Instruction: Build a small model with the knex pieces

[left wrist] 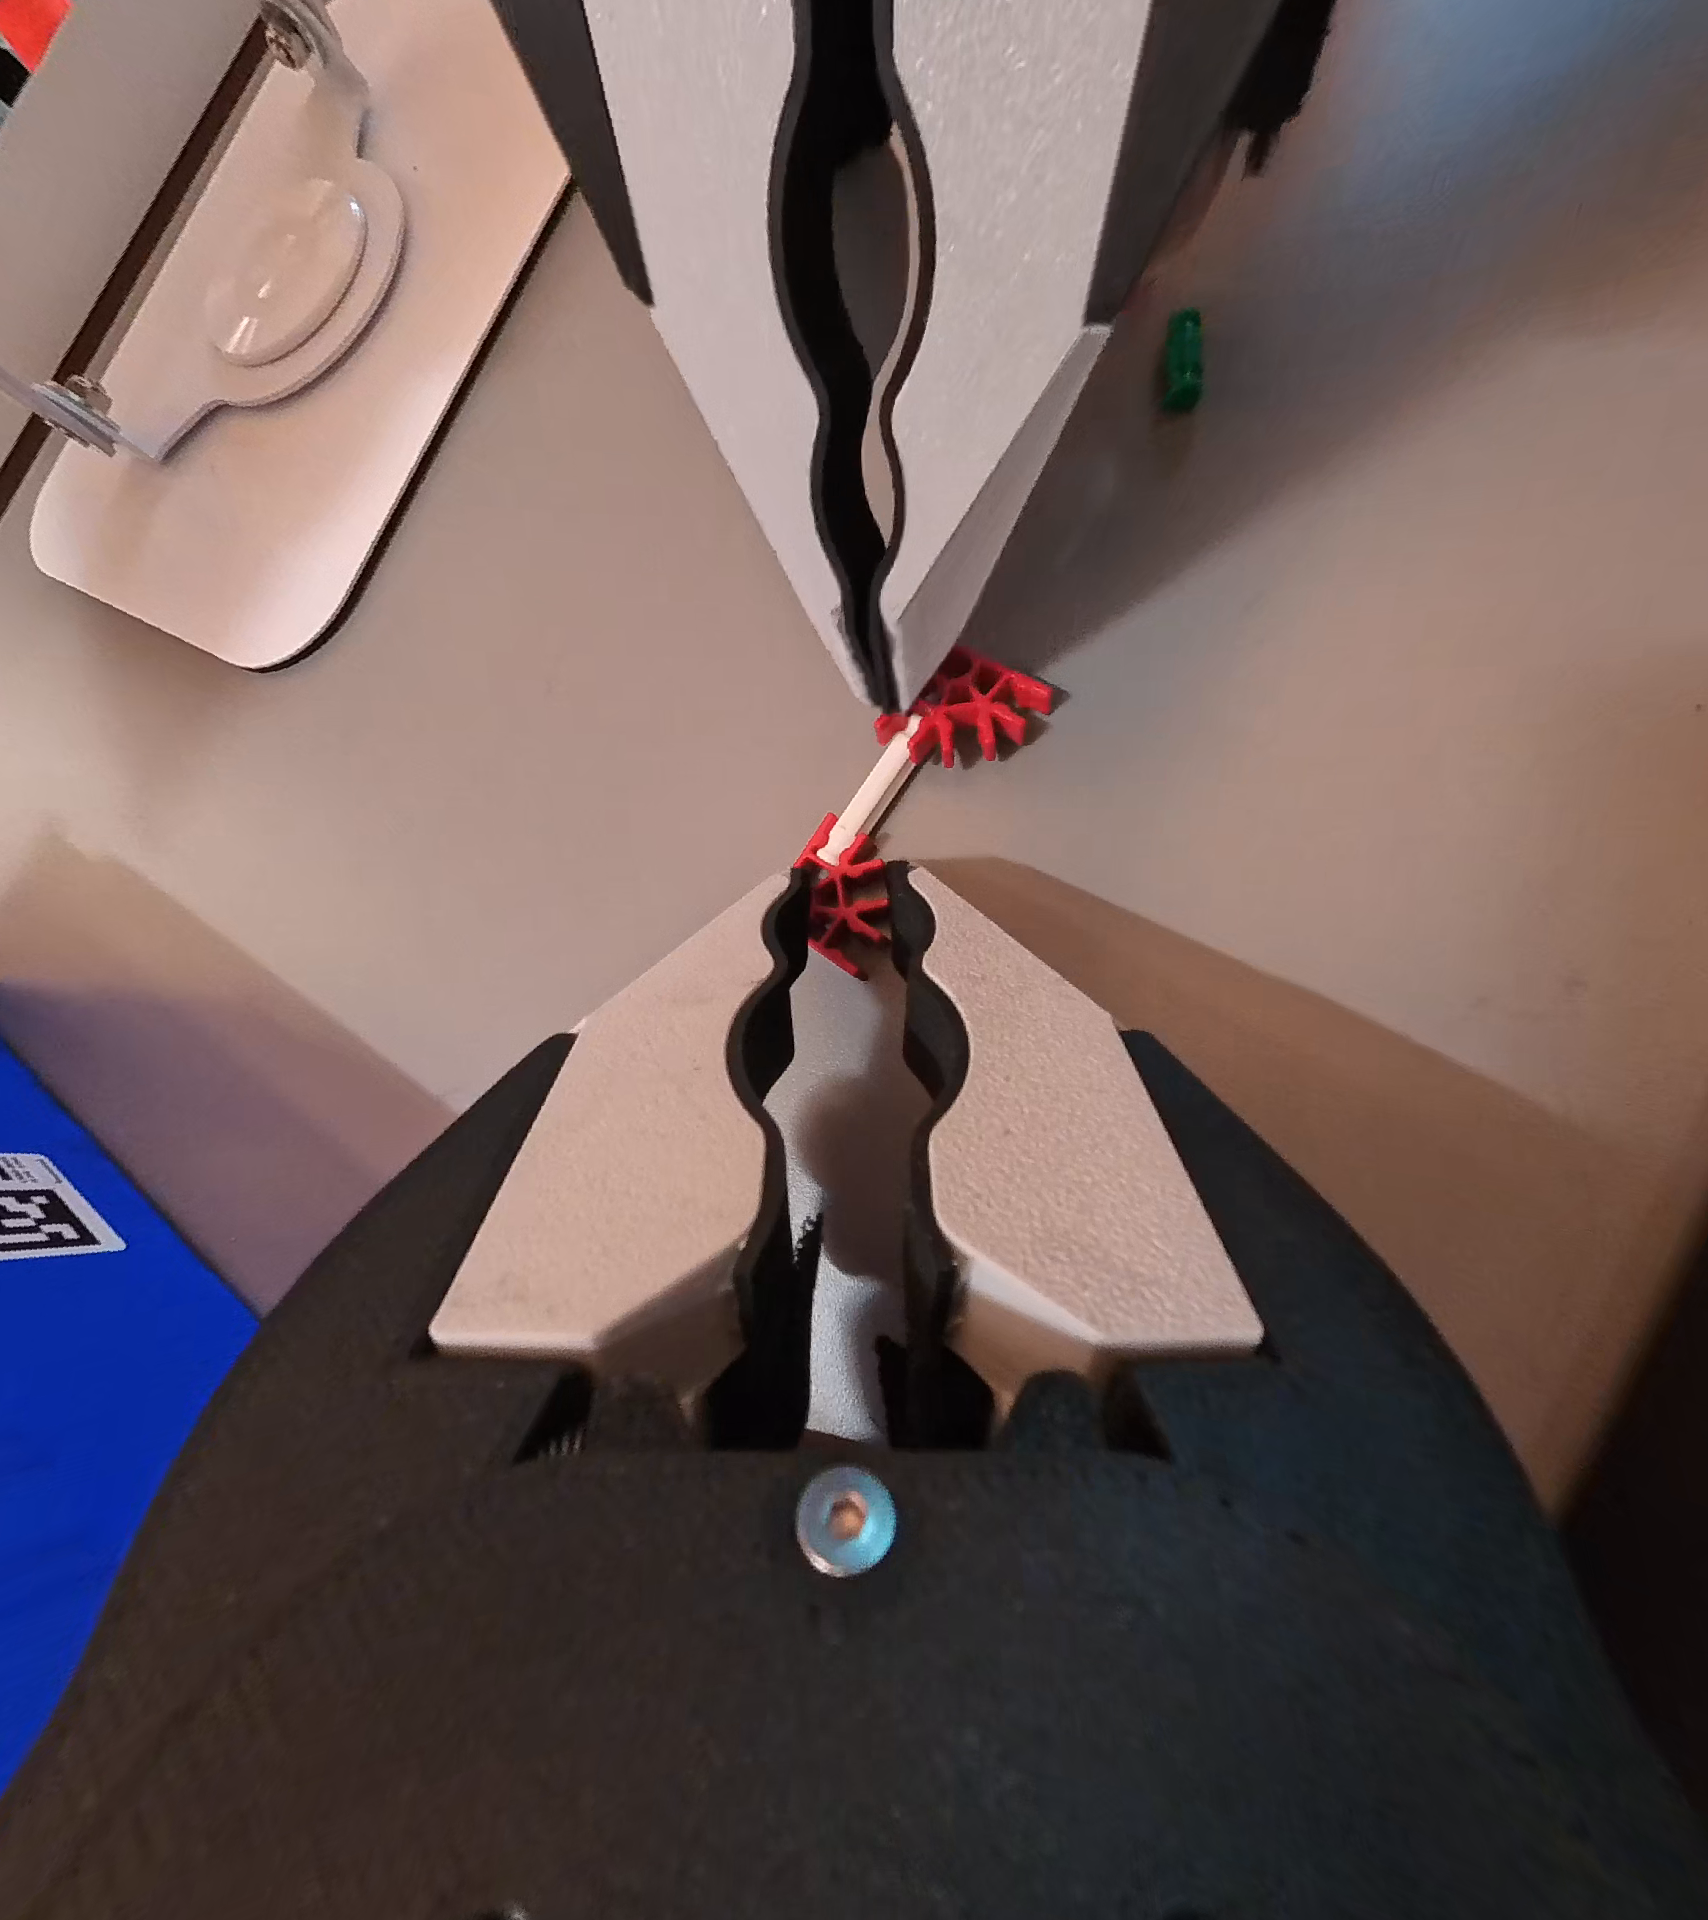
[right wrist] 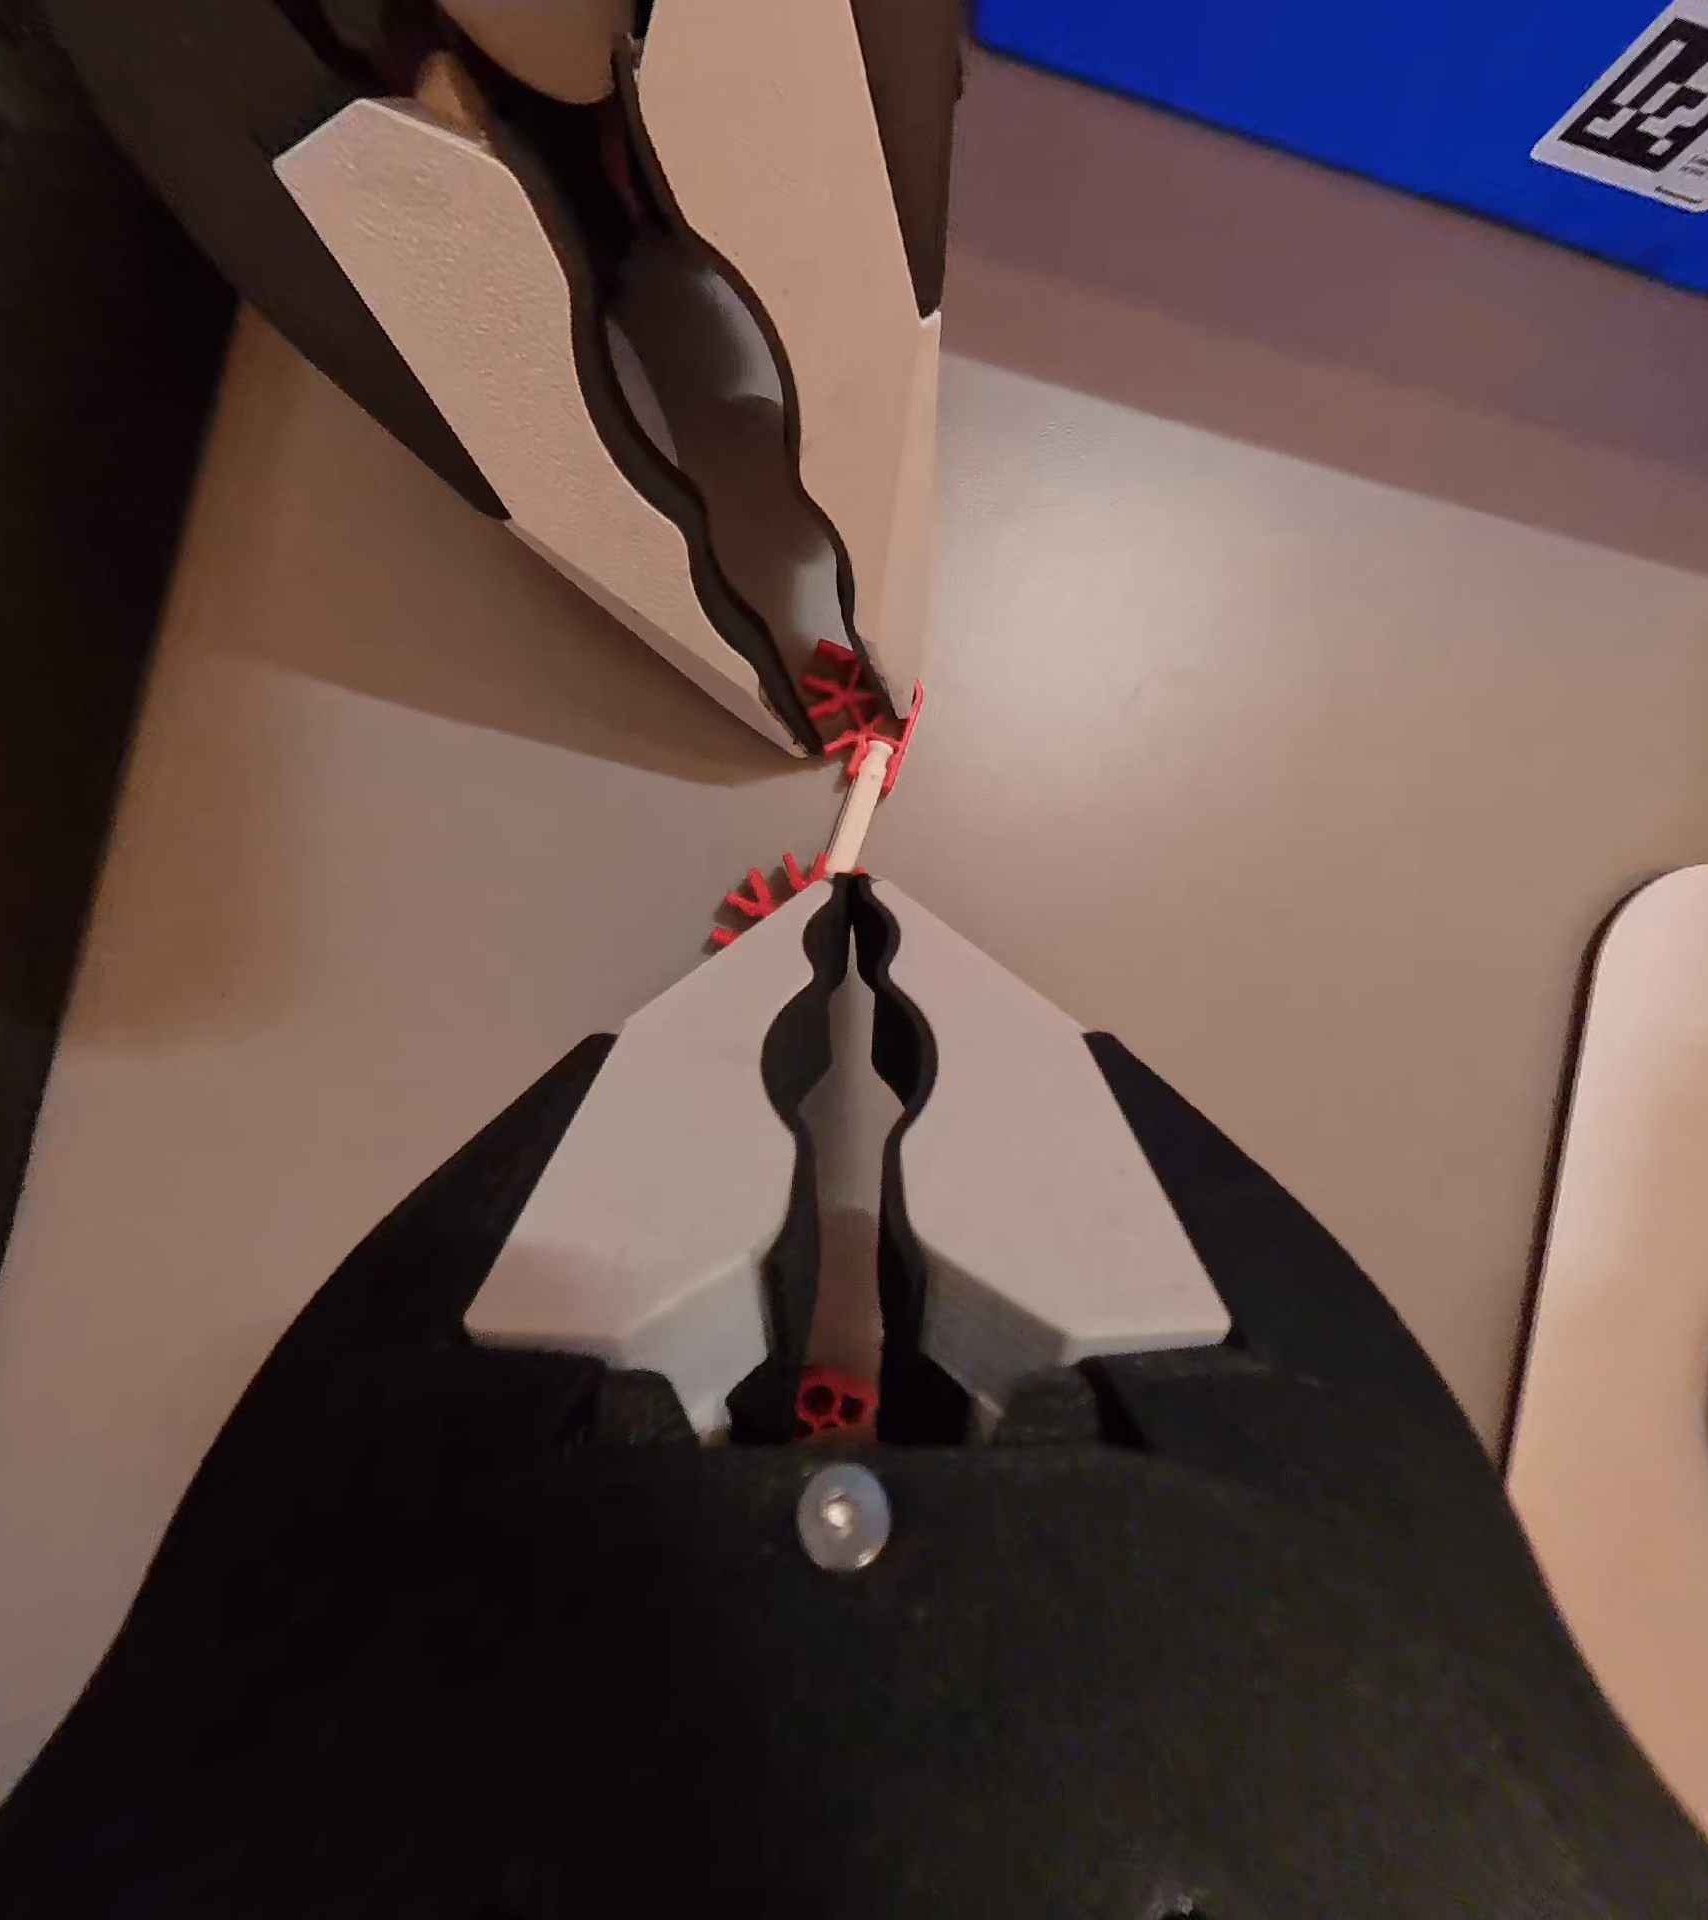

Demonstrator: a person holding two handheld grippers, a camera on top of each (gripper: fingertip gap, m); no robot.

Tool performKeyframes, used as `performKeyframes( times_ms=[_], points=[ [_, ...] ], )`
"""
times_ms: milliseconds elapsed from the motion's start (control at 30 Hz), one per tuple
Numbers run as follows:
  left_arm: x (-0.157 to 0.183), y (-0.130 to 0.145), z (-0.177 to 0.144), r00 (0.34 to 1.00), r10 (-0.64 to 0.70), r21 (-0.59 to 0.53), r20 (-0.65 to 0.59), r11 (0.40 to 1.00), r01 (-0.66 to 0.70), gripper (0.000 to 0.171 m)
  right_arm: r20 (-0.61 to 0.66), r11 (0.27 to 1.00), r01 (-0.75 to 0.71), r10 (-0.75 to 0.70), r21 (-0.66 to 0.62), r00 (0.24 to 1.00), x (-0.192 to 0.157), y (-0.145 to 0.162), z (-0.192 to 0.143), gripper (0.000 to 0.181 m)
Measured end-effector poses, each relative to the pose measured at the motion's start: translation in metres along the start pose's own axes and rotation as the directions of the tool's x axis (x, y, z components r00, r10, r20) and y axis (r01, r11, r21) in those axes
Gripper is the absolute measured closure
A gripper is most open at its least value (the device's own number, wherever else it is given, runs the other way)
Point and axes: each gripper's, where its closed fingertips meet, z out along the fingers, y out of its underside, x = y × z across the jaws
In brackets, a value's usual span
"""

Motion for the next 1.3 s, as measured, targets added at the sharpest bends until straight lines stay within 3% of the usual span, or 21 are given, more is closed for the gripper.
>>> performKeyframes(
  times_ms=[467, 867, 1100, 1300],
  points=[
    [0.0, 0.0, 0.0, 1.0, -0.003, 0.0, -0.001, 1.0, 0.003, 0.159, -0.004, 1.0, 0.009, -0.009, -0.014, 1.0, -0.001, 0.001, 0.005, 0.181],
    [0.001, -0.001, 0.001, 1.0, -0.003, -0.004, 0.013, 1.0, 0.003, 0.16, -0.158, 0.991, 0.129, -0.134, -0.041, 0.978, -0.005, 0.001, 0.008, 0.181],
    [0.0, -0.001, 0.001, 1.0, -0.005, -0.008, 0.018, 1.0, 0.006, 0.159, -0.386, 0.951, 0.295, -0.309, -0.095, 0.87, -0.005, -0.001, 0.009, 0.181],
    [0.0, -0.002, 0.002, 0.999, 0.012, -0.012, 0.04, 1.0, -0.012, 0.16, -0.482, 0.905, 0.385, -0.422, -0.181, 0.768, -0.003, -0.004, 0.011, 0.181]
  ],
)
